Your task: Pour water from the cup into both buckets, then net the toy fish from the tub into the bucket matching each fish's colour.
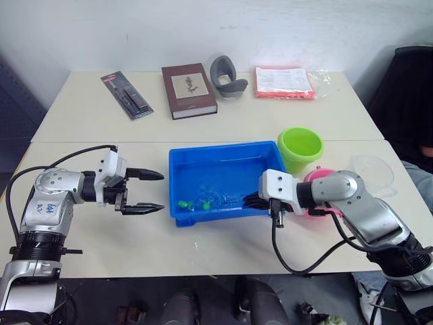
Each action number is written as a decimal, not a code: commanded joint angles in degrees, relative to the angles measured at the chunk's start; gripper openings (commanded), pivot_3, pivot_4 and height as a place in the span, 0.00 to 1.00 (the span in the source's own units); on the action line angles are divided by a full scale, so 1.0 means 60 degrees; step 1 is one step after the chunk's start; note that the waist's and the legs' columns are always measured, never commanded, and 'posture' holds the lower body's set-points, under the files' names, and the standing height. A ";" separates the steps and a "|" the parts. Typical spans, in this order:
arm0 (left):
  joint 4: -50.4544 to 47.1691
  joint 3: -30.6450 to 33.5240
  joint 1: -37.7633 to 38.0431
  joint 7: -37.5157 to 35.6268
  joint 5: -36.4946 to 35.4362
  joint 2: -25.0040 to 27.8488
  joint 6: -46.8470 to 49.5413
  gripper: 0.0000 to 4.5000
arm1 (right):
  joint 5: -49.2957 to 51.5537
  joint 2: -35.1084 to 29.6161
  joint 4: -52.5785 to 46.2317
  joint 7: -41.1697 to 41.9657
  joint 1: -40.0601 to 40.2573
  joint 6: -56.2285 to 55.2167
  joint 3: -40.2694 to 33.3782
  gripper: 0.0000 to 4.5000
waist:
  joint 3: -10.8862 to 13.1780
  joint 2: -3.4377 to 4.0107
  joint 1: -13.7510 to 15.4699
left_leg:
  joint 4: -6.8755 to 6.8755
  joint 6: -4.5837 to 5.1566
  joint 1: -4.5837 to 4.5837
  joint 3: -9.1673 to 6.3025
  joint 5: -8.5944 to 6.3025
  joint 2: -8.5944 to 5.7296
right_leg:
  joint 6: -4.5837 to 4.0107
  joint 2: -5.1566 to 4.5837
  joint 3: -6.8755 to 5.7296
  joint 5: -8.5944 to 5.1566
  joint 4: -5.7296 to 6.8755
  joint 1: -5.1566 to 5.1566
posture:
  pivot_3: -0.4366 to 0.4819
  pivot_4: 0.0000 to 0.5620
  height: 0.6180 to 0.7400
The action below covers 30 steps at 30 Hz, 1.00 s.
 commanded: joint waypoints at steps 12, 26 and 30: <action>-0.0586 0.0280 -0.0196 0.0463 -0.0502 -0.0538 0.0289 0.99 | 0.1667 -0.0225 -0.0855 -0.0211 0.2007 -0.0214 -0.2977 0.00 | 0.0000 -0.0002 0.0062 | 0.0000 0.0000 0.0000 0.0003 0.0000 -0.0007 | 0.0004 -0.0009 0.0003 0.0002 0.0000 0.0001 | 0.48 0.27 1.00; -0.0431 -0.0173 -0.2146 0.2637 -0.0698 -0.2827 0.1982 0.99 | 0.3480 -0.0241 -0.1581 -0.2307 0.3985 0.1160 -0.7667 0.00 | 0.0001 -0.0008 0.0230 | 0.0005 0.0001 0.0007 0.0010 0.0000 -0.0007 | 0.0013 0.0012 0.0016 0.0009 0.0008 0.0003 | 0.48 0.27 1.00; 0.0002 -0.0314 -0.2450 0.3026 -0.0320 -0.3321 0.1516 0.99 | 0.2694 -0.0556 -0.0913 -0.2814 0.4108 0.0601 -0.8083 0.00 | 0.0000 -0.0008 0.0232 | 0.0005 0.0001 0.0008 0.0018 0.0001 -0.0012 | 0.0013 0.0012 0.0024 0.0009 0.0006 0.0004 | 0.48 0.27 1.00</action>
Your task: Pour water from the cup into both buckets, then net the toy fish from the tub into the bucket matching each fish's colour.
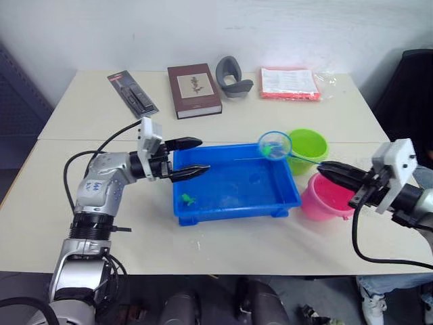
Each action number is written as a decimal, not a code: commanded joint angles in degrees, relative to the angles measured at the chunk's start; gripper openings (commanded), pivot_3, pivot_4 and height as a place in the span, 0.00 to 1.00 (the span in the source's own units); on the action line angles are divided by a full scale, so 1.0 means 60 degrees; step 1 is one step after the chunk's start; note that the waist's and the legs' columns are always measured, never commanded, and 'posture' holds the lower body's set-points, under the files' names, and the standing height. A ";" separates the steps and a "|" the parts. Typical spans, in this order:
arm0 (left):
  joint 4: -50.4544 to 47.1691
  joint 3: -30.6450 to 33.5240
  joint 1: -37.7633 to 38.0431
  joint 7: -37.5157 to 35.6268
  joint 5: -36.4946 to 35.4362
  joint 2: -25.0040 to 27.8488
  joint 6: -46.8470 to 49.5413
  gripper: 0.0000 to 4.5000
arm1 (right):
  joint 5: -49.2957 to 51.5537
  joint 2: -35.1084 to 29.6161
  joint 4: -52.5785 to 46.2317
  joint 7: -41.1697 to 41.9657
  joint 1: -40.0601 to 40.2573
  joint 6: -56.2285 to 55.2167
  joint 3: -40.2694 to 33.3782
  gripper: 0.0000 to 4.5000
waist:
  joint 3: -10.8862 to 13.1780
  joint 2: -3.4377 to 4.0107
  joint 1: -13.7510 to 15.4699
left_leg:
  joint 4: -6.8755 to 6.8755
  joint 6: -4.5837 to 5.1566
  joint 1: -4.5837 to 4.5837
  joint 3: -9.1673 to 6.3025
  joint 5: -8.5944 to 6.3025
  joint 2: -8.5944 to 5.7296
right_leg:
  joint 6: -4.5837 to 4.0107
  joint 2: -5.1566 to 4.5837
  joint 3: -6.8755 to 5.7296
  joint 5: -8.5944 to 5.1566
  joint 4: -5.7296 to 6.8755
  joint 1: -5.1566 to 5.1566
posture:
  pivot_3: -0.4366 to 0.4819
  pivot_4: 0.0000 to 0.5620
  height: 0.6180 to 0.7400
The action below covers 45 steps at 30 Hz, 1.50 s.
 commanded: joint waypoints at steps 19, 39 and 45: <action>0.0840 -0.0120 -0.0587 0.0339 0.0752 -0.0914 -0.1757 0.99 | -0.8230 -0.2147 0.4216 -0.3716 -0.0456 -0.8898 0.2191 0.00 | 0.0000 0.0001 -0.0030 | -0.0010 -0.0005 0.0006 0.0051 0.0003 0.0009 | 0.0000 -0.0004 0.0008 0.0002 -0.0007 -0.0001 | 0.48 0.27 1.00; 0.0908 -0.0151 -0.0251 -0.0038 0.0742 -0.0915 -0.1954 0.99 | -1.0627 -0.2690 0.5385 -0.6505 -0.0303 -1.1247 0.2468 0.00 | -0.0001 0.0004 -0.0046 | -0.0012 -0.0010 0.0005 0.0045 0.0008 0.0015 | 0.0000 0.0000 0.0016 0.0002 -0.0007 -0.0001 | 0.48 0.27 1.00; 0.0962 -0.0039 0.0027 -0.0264 0.0779 -0.0683 -0.2269 0.99 | -0.8673 -0.2175 0.5275 -0.5507 -0.0460 -1.0515 0.2307 0.00 | -0.0001 0.0003 -0.0062 | -0.0014 -0.0010 0.0010 0.0044 0.0008 0.0019 | 0.0000 0.0005 0.0020 0.0002 -0.0006 -0.0001 | 0.48 0.27 1.00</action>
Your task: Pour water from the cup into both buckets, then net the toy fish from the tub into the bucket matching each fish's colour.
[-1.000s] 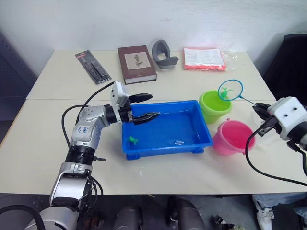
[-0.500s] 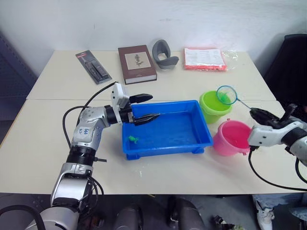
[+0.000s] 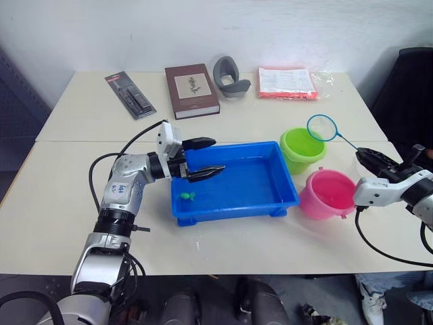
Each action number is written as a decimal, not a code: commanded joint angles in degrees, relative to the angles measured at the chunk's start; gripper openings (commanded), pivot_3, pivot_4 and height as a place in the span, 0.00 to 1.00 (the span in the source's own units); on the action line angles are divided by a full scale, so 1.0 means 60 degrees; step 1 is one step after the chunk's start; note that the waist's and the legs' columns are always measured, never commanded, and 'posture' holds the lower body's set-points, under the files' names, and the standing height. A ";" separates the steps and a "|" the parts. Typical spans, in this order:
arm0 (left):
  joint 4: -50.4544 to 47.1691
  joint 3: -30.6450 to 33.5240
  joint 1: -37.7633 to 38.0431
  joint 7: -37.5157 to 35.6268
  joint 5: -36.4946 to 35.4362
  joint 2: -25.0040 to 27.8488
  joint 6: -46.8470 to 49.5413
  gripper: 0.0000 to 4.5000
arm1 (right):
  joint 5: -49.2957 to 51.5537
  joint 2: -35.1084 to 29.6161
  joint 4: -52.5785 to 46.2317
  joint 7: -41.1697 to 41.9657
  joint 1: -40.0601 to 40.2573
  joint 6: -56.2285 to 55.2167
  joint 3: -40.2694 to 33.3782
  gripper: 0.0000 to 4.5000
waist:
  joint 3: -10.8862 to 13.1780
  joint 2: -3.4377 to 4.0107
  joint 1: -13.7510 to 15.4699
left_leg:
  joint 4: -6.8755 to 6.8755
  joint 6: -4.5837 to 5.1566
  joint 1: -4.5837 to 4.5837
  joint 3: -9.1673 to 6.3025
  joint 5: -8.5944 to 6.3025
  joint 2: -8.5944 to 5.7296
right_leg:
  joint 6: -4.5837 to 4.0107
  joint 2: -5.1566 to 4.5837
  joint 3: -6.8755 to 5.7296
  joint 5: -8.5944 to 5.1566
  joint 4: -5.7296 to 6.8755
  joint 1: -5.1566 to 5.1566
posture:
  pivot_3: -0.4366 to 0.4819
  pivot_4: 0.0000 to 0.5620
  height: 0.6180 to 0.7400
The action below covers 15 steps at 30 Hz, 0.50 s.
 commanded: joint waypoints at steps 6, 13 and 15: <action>-0.0115 0.0584 0.0455 -0.1293 -0.0320 0.1313 -0.0486 0.99 | 0.6813 0.1566 -0.3011 0.3761 -0.0565 0.3783 0.0134 0.00 | 0.0001 0.0006 -0.0164 | 0.0000 -0.0001 0.0004 -0.0026 0.0000 0.0010 | -0.0001 0.0017 -0.0006 0.0000 -0.0001 0.0001 | 0.48 0.27 1.00; 0.0066 0.1019 0.0995 -0.2230 -0.0136 0.3448 -0.0241 0.99 | 0.8899 0.1680 -0.5822 0.5810 -0.1184 0.8446 0.2438 0.00 | 0.0002 0.0006 -0.0150 | 0.0004 0.0003 -0.0012 -0.0066 -0.0002 0.0009 | -0.0016 -0.0010 -0.0012 -0.0005 -0.0003 0.0001 | 0.48 0.27 1.00; -0.0078 0.1090 0.1304 -0.2261 -0.0110 0.3779 -0.0260 0.99 | 0.8725 0.1925 -0.5883 0.5886 -0.1615 0.9005 0.3004 0.00 | 0.0002 0.0006 -0.0082 | 0.0014 0.0009 -0.0019 -0.0072 -0.0005 -0.0003 | -0.0016 -0.0024 -0.0014 -0.0005 -0.0002 0.0001 | 0.48 0.27 1.00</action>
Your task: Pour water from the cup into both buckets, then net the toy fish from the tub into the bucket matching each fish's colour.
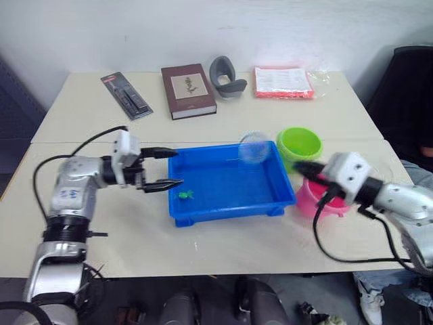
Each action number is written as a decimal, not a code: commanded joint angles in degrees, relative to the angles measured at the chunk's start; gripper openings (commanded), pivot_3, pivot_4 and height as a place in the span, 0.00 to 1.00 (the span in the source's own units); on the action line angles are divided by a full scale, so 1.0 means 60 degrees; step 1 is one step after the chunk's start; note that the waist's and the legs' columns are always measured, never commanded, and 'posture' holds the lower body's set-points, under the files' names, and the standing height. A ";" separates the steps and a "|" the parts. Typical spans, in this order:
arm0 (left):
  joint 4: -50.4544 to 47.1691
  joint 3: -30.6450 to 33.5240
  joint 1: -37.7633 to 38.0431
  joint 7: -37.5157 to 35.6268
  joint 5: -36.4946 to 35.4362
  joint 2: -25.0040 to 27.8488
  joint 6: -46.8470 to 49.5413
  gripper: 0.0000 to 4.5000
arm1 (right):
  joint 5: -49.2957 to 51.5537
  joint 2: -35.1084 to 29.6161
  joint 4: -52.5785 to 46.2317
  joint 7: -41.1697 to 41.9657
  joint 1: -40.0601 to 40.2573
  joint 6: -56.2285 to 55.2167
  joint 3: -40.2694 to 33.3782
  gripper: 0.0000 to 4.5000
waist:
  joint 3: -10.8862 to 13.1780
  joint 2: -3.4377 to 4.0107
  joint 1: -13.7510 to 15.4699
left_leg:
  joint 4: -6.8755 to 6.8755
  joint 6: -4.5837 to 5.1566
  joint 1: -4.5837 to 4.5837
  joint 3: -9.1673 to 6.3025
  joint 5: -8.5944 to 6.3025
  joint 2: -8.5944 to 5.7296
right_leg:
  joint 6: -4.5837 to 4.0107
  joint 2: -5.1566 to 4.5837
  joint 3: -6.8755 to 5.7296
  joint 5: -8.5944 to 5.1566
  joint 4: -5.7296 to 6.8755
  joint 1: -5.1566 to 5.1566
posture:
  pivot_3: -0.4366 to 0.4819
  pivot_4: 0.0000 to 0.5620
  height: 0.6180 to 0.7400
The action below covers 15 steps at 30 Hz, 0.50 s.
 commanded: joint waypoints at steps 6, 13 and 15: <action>-0.1731 0.0799 0.1633 0.0348 -0.0388 0.0587 0.0454 0.99 | -0.2335 0.0706 0.0540 -0.0014 -0.1879 0.0622 0.2198 0.00 | 0.0000 -0.0002 -0.0027 | 0.0001 0.0009 -0.0010 -0.0012 -0.0002 -0.0009 | 0.0000 -0.0015 -0.0002 0.0000 0.0000 0.0000 | 0.48 0.27 1.00; -0.3155 0.1333 0.3169 0.0988 -0.0621 0.0595 0.0830 0.99 | -0.3435 0.1445 0.1456 0.0427 -0.2858 0.0586 0.3086 0.00 | 0.0000 -0.0002 -0.0085 | -0.0004 0.0004 -0.0011 -0.0004 -0.0001 -0.0002 | -0.0001 -0.0016 -0.0002 0.0000 -0.0002 -0.0007 | 0.48 0.27 1.00; -0.3266 0.1447 0.3330 0.1084 -0.0667 0.0615 0.0854 0.99 | -0.3472 0.1870 0.1691 0.0581 -0.3248 0.0692 0.3263 0.00 | 0.0000 -0.0002 -0.0077 | -0.0003 0.0000 -0.0007 -0.0004 0.0001 0.0000 | -0.0002 -0.0013 -0.0002 -0.0001 0.0004 -0.0007 | 0.48 0.27 1.00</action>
